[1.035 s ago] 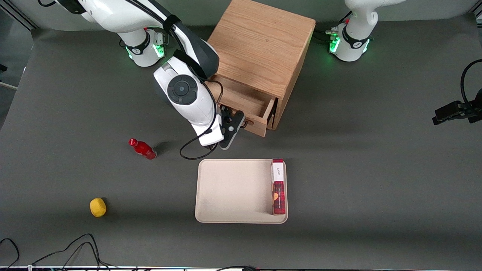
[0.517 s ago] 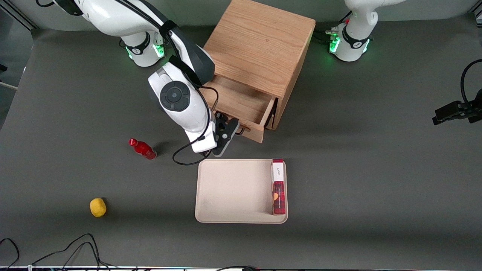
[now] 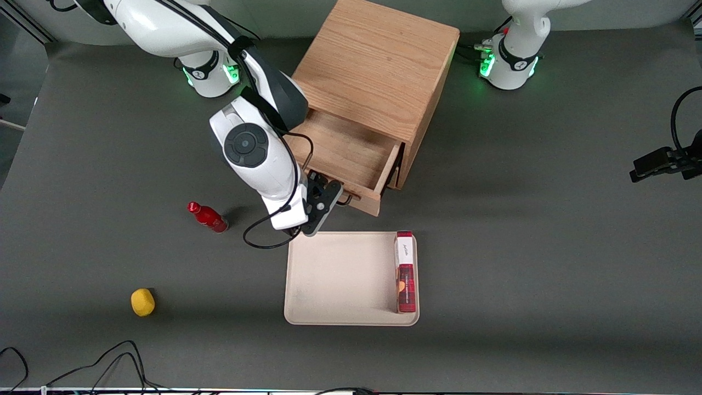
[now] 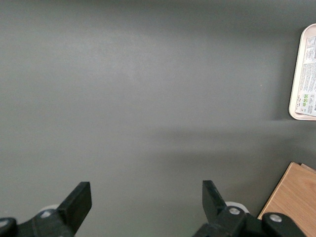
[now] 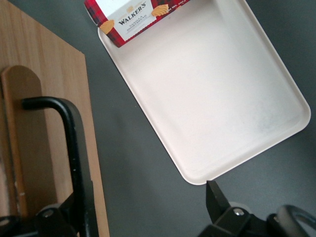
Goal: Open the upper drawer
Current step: 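Pull the upper drawer outward by its handle with the right gripper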
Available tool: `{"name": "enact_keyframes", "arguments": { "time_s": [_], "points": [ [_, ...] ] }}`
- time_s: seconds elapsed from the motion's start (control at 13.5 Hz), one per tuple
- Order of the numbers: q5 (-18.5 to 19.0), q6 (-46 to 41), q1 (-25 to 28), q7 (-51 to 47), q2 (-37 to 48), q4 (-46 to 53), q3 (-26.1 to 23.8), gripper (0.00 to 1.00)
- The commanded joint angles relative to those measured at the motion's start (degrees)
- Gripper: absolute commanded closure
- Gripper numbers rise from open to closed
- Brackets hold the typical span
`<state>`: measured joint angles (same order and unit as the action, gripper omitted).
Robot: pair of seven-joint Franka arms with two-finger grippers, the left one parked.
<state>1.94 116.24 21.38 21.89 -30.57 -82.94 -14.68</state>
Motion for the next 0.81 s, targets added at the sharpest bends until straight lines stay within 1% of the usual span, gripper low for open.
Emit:
{"name": "enact_keyframes", "arguments": {
  "time_s": [0.0,0.44,0.74],
  "points": [
    [1.4,0.3,-0.55,0.43,-2.12,2.96,-0.17,0.0],
    [1.4,0.3,-1.78,0.34,-3.09,4.45,-0.17,0.0],
    [1.4,1.53,-1.25,0.17,-3.44,5.68,1.84,0.0]
  ]
}}
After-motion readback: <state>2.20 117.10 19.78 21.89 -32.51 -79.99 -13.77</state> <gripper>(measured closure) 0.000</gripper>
